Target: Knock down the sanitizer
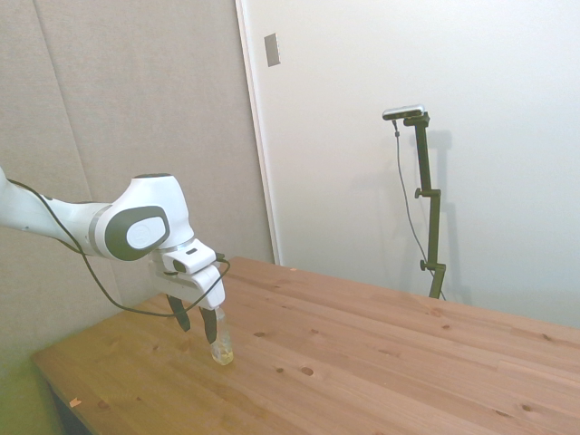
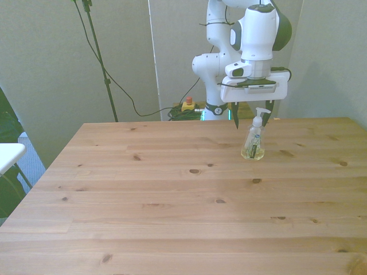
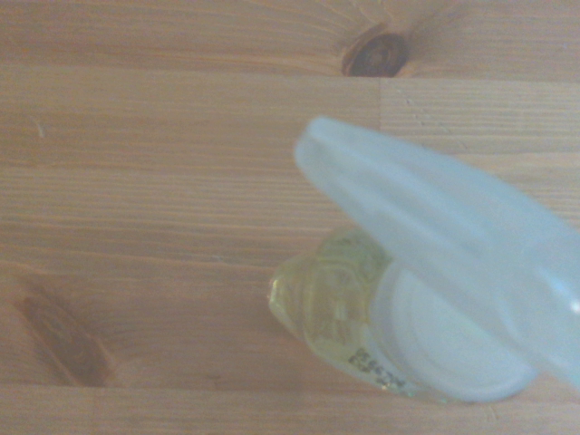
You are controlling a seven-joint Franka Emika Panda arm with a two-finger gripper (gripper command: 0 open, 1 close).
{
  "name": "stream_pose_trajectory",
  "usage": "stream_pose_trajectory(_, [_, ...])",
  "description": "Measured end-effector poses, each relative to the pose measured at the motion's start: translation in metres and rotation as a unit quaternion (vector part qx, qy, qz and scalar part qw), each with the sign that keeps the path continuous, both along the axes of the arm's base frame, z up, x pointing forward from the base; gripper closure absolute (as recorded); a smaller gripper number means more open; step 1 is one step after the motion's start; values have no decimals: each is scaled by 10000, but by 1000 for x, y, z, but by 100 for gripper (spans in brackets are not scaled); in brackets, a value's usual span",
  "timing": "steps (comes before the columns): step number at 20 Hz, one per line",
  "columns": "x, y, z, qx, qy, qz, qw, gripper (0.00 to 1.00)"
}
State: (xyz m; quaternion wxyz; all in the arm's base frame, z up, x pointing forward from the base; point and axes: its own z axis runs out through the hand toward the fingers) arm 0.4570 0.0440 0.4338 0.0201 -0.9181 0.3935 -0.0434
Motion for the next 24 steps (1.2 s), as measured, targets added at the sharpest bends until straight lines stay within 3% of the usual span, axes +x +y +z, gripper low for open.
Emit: stream_pose_trajectory(24, [21,25,-12,-144,113,-26,9998,100])
